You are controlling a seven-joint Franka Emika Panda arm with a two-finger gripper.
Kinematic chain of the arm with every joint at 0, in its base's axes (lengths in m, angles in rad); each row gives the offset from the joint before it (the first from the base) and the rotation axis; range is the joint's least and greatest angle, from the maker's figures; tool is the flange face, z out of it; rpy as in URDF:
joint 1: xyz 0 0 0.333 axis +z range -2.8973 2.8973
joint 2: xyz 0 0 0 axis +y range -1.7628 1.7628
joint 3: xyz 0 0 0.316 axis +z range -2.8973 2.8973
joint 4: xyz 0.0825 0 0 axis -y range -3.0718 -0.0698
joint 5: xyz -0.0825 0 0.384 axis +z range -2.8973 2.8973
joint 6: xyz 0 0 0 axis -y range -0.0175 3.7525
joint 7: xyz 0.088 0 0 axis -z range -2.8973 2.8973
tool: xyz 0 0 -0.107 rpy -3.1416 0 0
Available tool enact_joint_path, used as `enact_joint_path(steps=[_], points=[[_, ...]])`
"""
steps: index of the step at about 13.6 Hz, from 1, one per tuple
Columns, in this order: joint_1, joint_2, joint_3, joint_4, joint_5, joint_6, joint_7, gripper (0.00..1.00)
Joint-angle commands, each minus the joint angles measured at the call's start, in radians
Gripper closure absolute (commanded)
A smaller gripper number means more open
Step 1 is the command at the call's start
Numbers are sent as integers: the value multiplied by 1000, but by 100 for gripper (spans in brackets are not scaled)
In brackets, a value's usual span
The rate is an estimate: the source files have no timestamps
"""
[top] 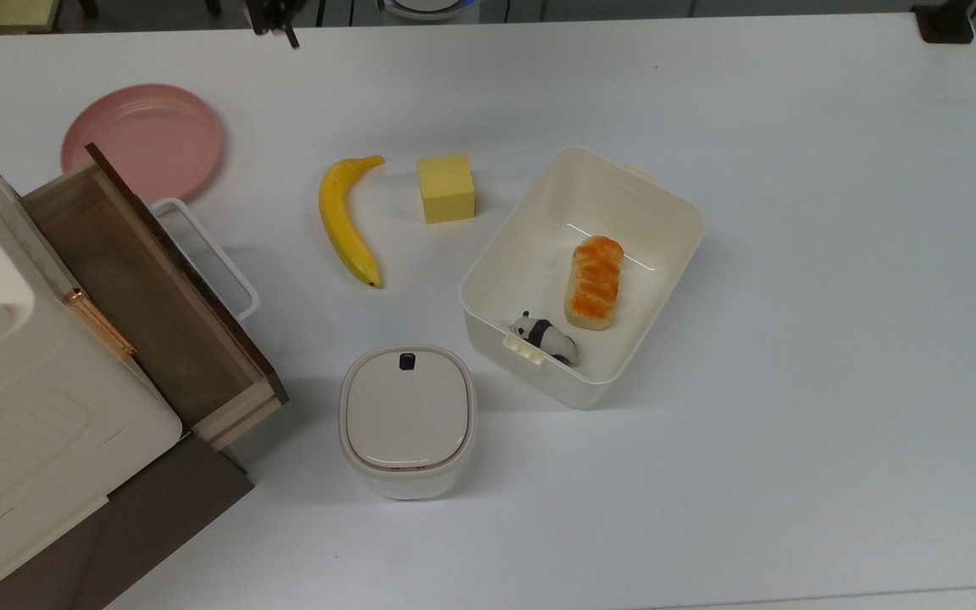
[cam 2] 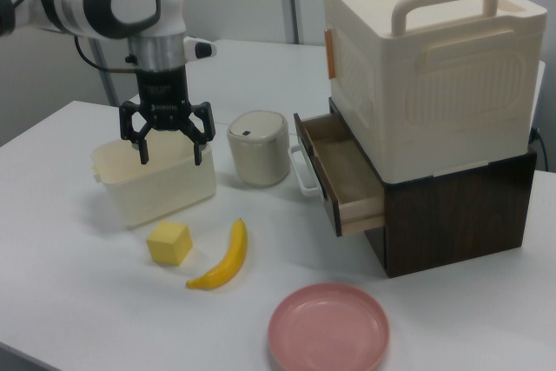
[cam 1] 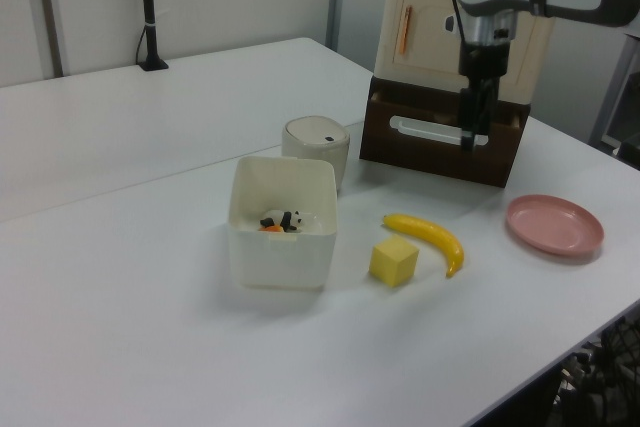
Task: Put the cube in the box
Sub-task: 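Move the open gripper over the yellow cube and lower it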
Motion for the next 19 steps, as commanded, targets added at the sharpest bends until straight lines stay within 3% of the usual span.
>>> enact_joint_path(steps=[1, 9, 13, 19], points=[[-23, -56, 63, -142, 21, 170, 161, 3], [-14, -38, 161, -370, 21, 591, 459, 2], [-12, -36, 181, -441, 21, 674, 483, 2], [19, 14, 188, -444, 12, 674, 488, 1]])
